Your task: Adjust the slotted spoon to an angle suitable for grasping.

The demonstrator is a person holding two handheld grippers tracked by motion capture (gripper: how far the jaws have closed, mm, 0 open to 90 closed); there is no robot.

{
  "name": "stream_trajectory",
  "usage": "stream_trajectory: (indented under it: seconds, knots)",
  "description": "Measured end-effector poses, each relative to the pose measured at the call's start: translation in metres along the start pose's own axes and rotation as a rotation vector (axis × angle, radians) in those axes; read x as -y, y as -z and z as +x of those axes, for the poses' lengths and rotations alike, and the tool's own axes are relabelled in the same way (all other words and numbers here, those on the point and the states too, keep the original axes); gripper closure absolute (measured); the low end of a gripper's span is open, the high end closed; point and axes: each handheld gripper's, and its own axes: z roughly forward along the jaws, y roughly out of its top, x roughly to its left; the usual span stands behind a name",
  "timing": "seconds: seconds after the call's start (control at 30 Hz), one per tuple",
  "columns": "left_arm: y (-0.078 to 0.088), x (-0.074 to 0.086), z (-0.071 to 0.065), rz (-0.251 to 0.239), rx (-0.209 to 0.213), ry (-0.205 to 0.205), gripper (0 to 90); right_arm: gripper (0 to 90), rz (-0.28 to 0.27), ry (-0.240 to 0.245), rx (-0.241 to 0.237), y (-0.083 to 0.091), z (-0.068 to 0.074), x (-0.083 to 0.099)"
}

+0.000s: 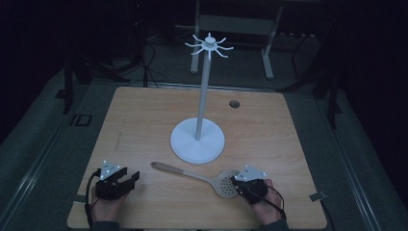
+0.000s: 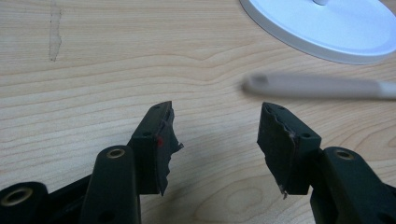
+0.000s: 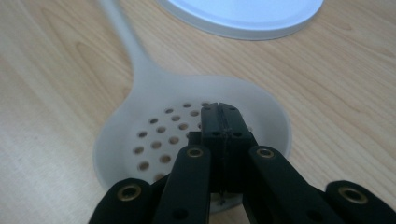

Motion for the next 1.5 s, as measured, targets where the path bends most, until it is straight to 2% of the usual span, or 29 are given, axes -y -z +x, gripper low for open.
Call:
stream_trajectory:
  seconds: [0.17,0.3,0.57,0.83,1.2,1.37,1.5]
  knots:
    - [0.000,0.000,0.000,0.002,0.001,-0.001,45.9,89.7,0.016,0.017,0.001,0.001,0.002,-0.003]
    - [-0.001,0.000,-0.001,0.005,0.001,-0.003,45.9,86.8,-0.005,0.019,0.006,0.005,-0.002,-0.011]
    - [-0.001,0.000,0.000,0.005,0.002,-0.004,45.9,81.9,-0.055,0.076,0.002,0.015,-0.003,-0.044]
    - [-0.001,0.000,0.000,0.002,0.003,0.000,45.9,81.4,-0.085,0.118,-0.017,0.015,-0.005,-0.078]
    - [-0.001,0.000,0.000,0.001,0.003,0.000,45.9,80.8,-0.064,0.146,-0.082,-0.001,-0.003,-0.109]
    - [-0.001,0.000,0.000,0.000,0.004,0.001,46.0,80.4,-0.038,0.173,-0.138,-0.016,0.000,-0.118]
    - [0.000,0.000,0.001,0.001,0.003,0.000,45.9,80.3,0.004,0.197,-0.180,-0.033,0.005,-0.119]
